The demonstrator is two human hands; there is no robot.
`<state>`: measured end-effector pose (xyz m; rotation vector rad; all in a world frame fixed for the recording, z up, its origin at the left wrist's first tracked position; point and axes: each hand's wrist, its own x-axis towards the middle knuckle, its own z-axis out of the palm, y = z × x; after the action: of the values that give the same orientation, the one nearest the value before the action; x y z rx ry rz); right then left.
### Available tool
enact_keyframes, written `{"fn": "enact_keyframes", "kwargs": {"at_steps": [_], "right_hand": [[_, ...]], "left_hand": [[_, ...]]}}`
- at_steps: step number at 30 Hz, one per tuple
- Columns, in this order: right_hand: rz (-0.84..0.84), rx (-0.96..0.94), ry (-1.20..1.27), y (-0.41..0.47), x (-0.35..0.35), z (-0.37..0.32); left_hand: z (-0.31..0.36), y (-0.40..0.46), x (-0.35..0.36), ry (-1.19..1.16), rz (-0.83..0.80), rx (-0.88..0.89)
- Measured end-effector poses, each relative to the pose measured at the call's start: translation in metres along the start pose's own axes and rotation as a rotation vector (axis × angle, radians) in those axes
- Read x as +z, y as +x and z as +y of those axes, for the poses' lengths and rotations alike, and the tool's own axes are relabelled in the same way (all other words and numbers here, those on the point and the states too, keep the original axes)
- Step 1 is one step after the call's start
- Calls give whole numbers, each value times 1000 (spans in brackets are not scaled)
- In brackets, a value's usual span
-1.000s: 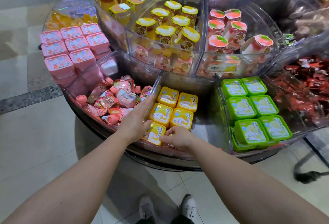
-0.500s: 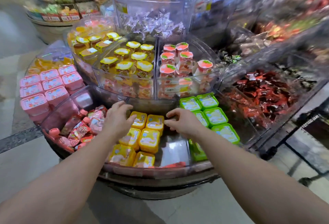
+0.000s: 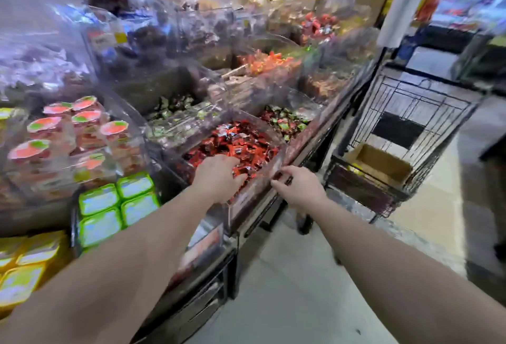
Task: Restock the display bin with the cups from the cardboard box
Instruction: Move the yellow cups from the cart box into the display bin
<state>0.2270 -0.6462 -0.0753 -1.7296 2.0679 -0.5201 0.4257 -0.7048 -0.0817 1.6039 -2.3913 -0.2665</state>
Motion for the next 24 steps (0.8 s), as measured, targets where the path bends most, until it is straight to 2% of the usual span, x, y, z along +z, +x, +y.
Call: {"fn": "enact_keyframes", "kwargs": {"at_steps": [6, 12, 19, 24], "right_hand": [[59, 157, 24, 48, -37, 108], [95, 308, -22, 141, -80, 201], [80, 540, 56, 245, -134, 291], [35, 590, 90, 300, -151, 349]], "left_hand": [[93, 96, 60, 2, -107, 98], [169, 229, 117, -10, -210, 207], [237, 379, 152, -63, -270, 320], [277, 447, 195, -61, -344, 358]]}}
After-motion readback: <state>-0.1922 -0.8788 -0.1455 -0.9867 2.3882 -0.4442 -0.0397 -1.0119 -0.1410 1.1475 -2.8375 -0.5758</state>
